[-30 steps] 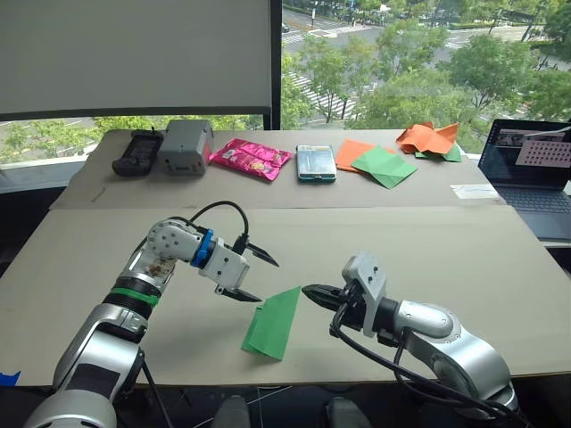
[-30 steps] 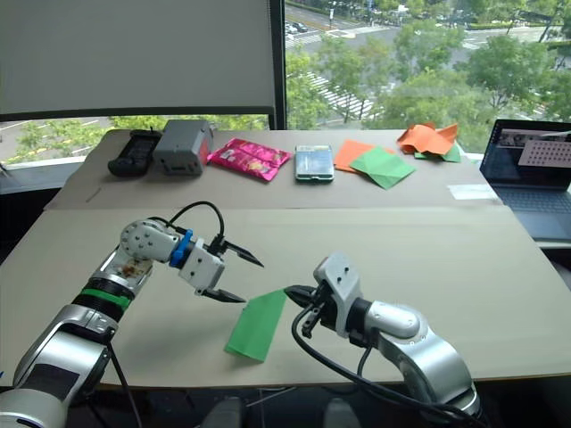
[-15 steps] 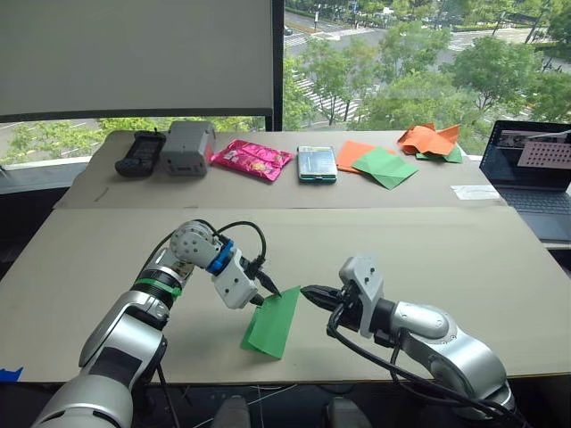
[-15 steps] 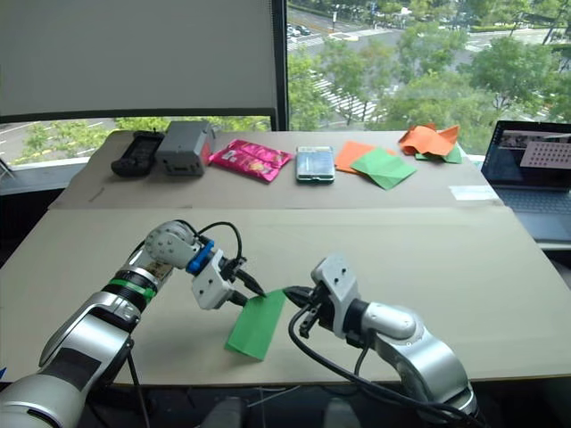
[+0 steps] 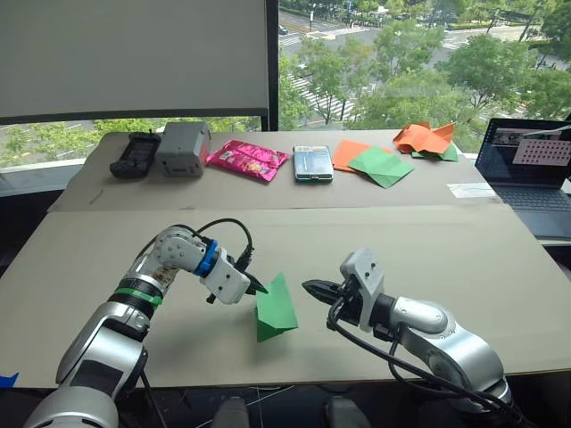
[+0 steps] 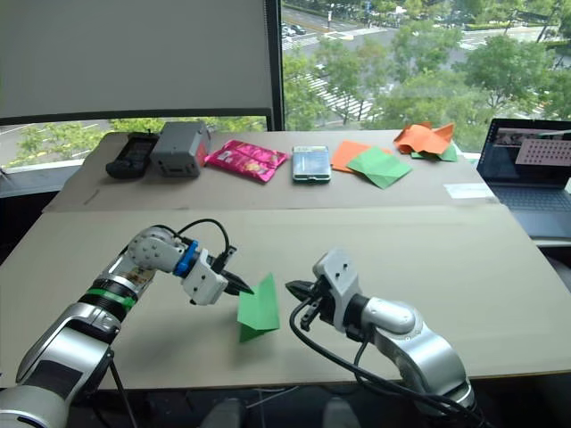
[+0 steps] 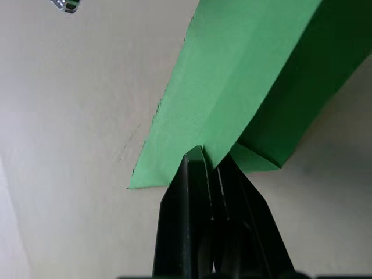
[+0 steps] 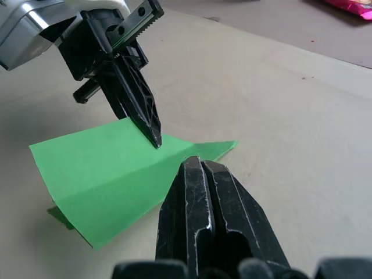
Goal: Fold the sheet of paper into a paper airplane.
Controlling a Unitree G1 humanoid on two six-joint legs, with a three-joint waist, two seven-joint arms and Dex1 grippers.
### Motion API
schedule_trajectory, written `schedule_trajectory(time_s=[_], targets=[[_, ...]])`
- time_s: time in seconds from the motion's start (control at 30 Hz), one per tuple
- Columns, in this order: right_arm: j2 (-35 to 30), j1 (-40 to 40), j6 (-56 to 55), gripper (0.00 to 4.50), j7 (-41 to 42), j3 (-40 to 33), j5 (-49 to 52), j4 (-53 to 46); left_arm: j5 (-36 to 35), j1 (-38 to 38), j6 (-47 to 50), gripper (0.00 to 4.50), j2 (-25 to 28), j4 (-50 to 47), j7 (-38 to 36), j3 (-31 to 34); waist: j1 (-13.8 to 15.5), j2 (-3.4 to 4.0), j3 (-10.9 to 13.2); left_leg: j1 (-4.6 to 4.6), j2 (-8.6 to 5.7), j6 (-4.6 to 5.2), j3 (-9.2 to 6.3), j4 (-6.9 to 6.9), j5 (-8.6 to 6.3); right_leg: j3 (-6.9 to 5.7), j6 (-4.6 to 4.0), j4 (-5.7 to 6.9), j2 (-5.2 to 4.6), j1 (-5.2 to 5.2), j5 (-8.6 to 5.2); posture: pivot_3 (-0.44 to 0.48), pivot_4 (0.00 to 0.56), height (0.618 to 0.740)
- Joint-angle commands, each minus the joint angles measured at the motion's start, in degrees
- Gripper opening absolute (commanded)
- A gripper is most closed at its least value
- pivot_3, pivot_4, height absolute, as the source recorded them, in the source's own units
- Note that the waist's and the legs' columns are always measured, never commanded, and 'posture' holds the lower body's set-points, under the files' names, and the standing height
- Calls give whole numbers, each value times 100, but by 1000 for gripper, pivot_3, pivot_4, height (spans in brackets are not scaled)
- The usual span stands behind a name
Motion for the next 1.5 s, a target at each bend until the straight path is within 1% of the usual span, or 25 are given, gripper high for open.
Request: schedule_trajectory(time_s=[0.03, 0.07, 0.13, 0.17, 0.23, 0.27, 0.37, 0.47, 0.53, 0.63, 0.73, 0.8, 0.93, 1.03, 1.1, 1.17, 1.33, 1.4, 1.5], targets=[[0, -63, -112, 0, -77, -276, 102, -254, -95, 531, 2088, 19, 330, -1694, 604, 491, -10, -1, 1, 1, 1, 0, -1, 0, 0, 0, 0, 3, 2, -1, 0, 0, 150, 718], [2, -74, -121, 0, -98, -300, 94, -254, -107, 766, 2563, 19, 473, -2164, 626, 551, -10, -1, 1, 5, 4, 0, -2, -3, 0, 0, 0, 3, 5, -1, 0, 0, 150, 718], [20, -114, -137, 0, -130, -323, 85, -232, 72, 1185, 3531, 19, 627, -2962, 901, 653, -10, 0, 3, 14, 6, -1, -2, -11, -1, 0, -4, 0, 8, -2, -2, 0, 150, 718], [3, -151, -177, 0, -129, -264, 22, -205, 195, 1368, 4393, 19, 625, -3397, 1113, 675, -4, 2, 5, 23, 6, -6, -2, -17, -4, 0, -6, -3, 8, -4, -3, 0, 150, 718], [-30, -192, -224, 0, -90, -171, -32, -176, 303, 1572, 5436, 19, 624, -4011, 1317, 636, 3, 0, 9, 45, 5, -46, -2, -19, -29, 0, -8, -10, 5, -5, -5, 0, 150, 718], [-50, -220, -254, 0, -39, -98, -56, -164, 384, 1621, 6125, 19, 527, -4265, 1537, 632, 5, -5, 12, 46, 4, -49, -2, -19, -30, 0, -9, -12, 3, -5, -6, 0, 150, 718], [-98, -284, -339, 0, 110, 48, -65, -143, 493, 1678, 7148, 19, 417, -4740, 1808, 482, 1, -19, 27, 44, 1, -51, -2, -17, -31, 0, -10, -17, 1, -8, -7, 0, 150, 718], [-195, -405, -524, 0, 326, 294, -171, -41, 523, 1758, 7699, 19, 307, -4992, 2064, 307, -22, -20, 31, 47, -1, -51, -4, -17, -32, 0, -10, -22, 0, -10, -7, 0, 150, 718], [-238, -528, -714, 608, 442, 471, -324, 151, 460, 1819, 7813, 0, 268, -5087, 2155, 246, -27, -21, 32, 49, -2, -51, -4, -18, -32, 0, -10, -22, -1, -10, -7, 0, 150, 718], [-287, -609, -926, 1567, 610, 620, -426, 286, 259, 1895, 7883, 793, 260, -5250, 2181, 297, -26, -24, 34, 49, -2, -50, -6, -19, -31, 0, -10, -22, 1, -10, -7, 0, 150, 718], [-335, -699, -1210, 2613, 815, 964, -680, 397, -215, 1917, 8089, 1819, 278, -5459, 2041, 611, -25, -27, 37, 49, -2, -50, -5, -19, -31, 0, -10, -22, 0, -11, -7, 0, 150, 718], [-291, -707, -1327, 3296, 882, 1065, -745, 495, -494, 1841, 8204, 2482, 297, -5477, 1967, 804, -21, -34, 43, 49, -2, -51, -6, -20, -32, 0, -10, -22, 1, -12, -7, 0, 150, 718], [-302, -643, -1501, 3296, 1001, 1251, -897, 580, -1210, 1799, 8113, 2482, 555, -5478, 1542, 1346, -19, -41, 55, 49, -2, -51, -6, -20, -32, 0, -10, -24, -1, -15, -7, 0, 150, 718], [-274, -545, -1583, 3296, 1052, 1371, -966, 523, -1525, 2074, 7437, 2482, 965, -5336, 1043, 1600, -24, -37, 56, 50, -3, -51, -6, -21, -32, 0, -11, -30, -3, -14, -7, 0, 150, 718], [-239, -546, -1698, 3296, 1012, 1533, -1178, 638, -1725, 2275, 7055, 2482, 1139, -5131, 767, 1783, -27, -32, 57, 54, -3, -51, -4, -24, -32, 0, -11, -31, -5, -14, -7, 0, 150, 718], [-185, -558, -1874, 3296, 912, 1675, -1447, 830, -2008, 2360, 6938, 2482, 1122, -4853, 645, 2012, -26, -31, 58, 55, -3, -51, -3, -27, -32, 0, -12, -32, -5, -17, -8, 0, 150, 718], [98, -514, -2134, 3296, 613, 1715, -1782, 1100, -2170, 2149, 6709, 2482, 833, -4033, 1039, 2323, 5, -34, 59, 51, -5, -52, -3, -28, -32, 0, -12, -33, -6, -23, -8, 0, 150, 718], [170, -481, -2236, 3296, 550, 1704, -1873, 1132, -2246, 2125, 6681, 2482, 760, -3856, 1138, 2420, 6, -38, 59, 48, -7, -52, -3, -27, -32, 0, -12, -38, -8, -21, -8, 0, 150, 718], [192, -460, -2282, 2504, 549, 1690, -1961, 1148, -2269, 2243, 6549, 2531, 745, -3759, 1177, 2446, -3, -40, 59, 48, -7, -52, -3, -27, -32, 0, -12, -37, -7, -21, -8, 0, 150, 718]])
